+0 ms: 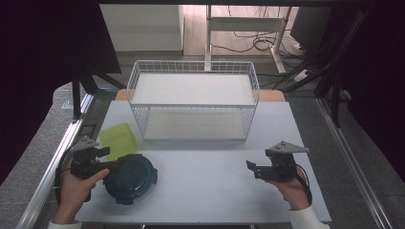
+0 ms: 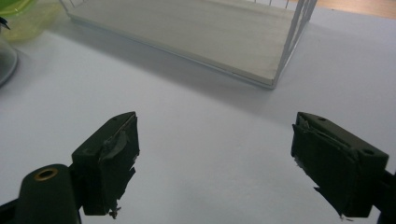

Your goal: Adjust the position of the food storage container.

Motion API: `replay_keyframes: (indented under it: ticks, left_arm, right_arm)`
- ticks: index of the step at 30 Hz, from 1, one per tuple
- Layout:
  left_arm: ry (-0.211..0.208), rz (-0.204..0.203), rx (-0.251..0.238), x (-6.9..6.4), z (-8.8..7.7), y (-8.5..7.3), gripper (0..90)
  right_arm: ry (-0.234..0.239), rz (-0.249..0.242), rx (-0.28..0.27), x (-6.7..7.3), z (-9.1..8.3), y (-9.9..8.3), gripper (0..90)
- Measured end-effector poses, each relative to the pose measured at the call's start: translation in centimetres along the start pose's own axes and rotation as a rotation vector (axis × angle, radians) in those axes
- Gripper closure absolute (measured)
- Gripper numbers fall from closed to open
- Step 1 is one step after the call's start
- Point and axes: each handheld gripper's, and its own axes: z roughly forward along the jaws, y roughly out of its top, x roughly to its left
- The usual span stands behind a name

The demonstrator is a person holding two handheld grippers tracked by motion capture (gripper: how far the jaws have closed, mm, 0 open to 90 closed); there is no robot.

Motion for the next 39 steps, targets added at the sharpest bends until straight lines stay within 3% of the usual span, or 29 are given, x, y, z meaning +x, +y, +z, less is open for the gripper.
replay_keyframes:
  ticks: [16, 20, 25, 27, 39]
  left_arm:
    - [-0.005, 0.019, 0.014, -0.5, 0.2, -0.2, 18.2]
    - [-0.031, 0.024, 0.006, -0.7, -0.2, -0.2, 17.2]
    - [-0.012, 0.032, 0.0, -0.7, -0.5, -0.3, 16.0]
    - [0.027, 0.07, -0.001, -0.8, -0.5, -0.6, 15.7]
    - [0.037, 0.032, 0.01, -0.2, -1.6, -0.7, 22.4]
  right_arm:
    - [-0.002, 0.028, -0.014, -0.3, -1.2, 0.3, 18.5]
    - [-0.003, 0.025, -0.008, -0.4, -1.0, 0.3, 18.8]
    - [0.002, 0.015, 0.004, -0.3, -0.5, 0.4, 19.0]
    - [0.002, 0.013, 0.006, -0.2, -0.4, 0.5, 19.2]
    - [-0.006, 0.01, 0.02, -0.1, -0.1, 0.5, 19.3]
